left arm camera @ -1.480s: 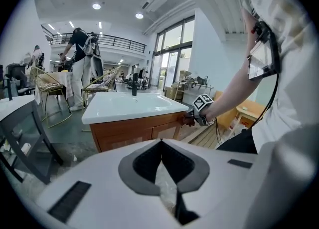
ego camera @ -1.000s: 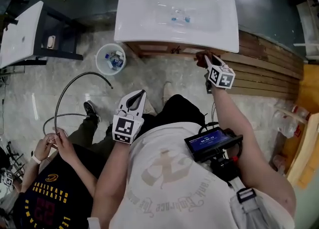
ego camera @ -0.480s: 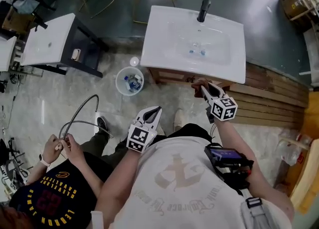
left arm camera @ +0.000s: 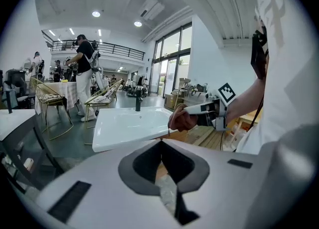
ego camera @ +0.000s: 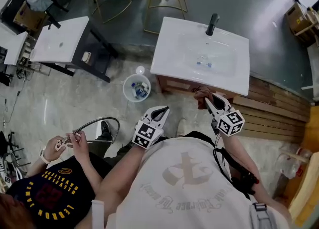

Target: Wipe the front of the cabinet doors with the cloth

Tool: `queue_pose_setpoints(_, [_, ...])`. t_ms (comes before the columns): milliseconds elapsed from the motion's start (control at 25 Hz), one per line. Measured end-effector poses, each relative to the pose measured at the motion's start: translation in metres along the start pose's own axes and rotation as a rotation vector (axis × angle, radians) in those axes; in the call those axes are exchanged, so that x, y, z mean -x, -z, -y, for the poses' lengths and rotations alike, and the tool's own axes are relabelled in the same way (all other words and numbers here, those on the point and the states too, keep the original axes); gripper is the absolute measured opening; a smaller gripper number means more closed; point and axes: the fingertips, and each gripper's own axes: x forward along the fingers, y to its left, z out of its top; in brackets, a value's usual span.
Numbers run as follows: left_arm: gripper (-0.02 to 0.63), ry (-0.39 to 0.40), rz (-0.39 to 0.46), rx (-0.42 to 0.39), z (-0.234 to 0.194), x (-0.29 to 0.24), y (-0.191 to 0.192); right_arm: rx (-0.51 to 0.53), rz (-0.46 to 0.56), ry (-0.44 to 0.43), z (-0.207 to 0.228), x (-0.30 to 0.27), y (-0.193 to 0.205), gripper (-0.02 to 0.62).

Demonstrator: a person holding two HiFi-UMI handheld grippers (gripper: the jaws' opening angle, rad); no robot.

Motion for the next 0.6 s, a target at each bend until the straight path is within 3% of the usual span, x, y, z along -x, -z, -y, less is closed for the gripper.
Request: queue_pose_setpoints(600, [0.012,0.003,-0.004,-0.011,-0.008,0.011,-0.009,0.02,0.005,-0.019,-0.01,-0.017,-0.012,0.121])
